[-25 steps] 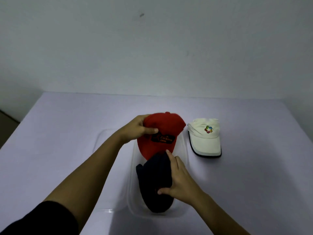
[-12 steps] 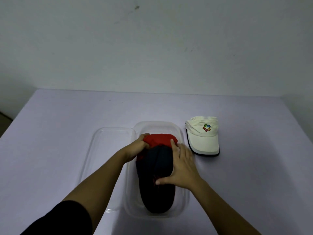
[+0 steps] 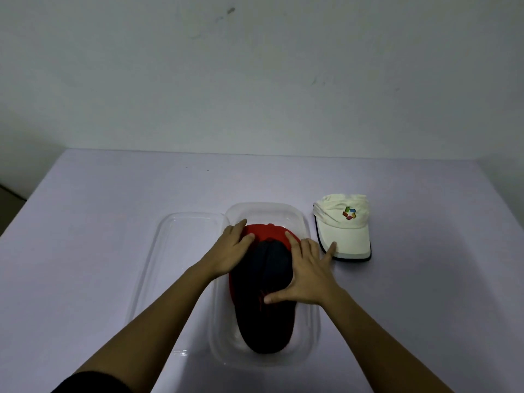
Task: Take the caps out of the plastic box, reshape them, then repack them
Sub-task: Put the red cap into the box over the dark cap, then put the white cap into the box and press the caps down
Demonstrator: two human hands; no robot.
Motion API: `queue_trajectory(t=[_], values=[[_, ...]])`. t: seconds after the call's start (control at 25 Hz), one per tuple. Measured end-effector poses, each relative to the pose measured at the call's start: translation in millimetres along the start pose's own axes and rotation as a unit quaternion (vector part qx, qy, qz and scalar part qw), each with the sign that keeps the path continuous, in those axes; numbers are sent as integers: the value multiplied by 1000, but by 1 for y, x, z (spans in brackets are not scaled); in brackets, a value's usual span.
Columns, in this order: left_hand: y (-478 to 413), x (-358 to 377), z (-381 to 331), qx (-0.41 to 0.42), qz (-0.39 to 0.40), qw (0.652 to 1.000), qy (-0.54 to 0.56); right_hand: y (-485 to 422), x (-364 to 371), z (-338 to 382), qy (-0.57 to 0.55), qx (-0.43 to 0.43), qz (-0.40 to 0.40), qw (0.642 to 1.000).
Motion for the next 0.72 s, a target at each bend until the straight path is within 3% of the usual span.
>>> queue_trajectory(t=[0.16,0.36,0.52,0.6,0.72], values=[[22,6,12,18,104,994,-11,1,-1,2,33,19,1,999],[16,23,17,-40,98,981,-160,-4,1,7,34,37,17,999],[19,24,16,-73,111,984,-118,-4,4,5,-7,2,37,999],[20,11,6,-44,86,992,-85,3,-3,2,-81,-13,13,997],[11,-17,-24,-1,-57,998,-39,15,-26,-22,-195,3,-71,978]])
Point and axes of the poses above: each hand's wrist, its own y-axis away from the middle knuckle, its own x-axis out of the palm, z = x × y, the point moved 7 cm from there along -y, towards the middle knuckle, and after that the axes turned 2 degrees about -y, right-handed, at the moved point
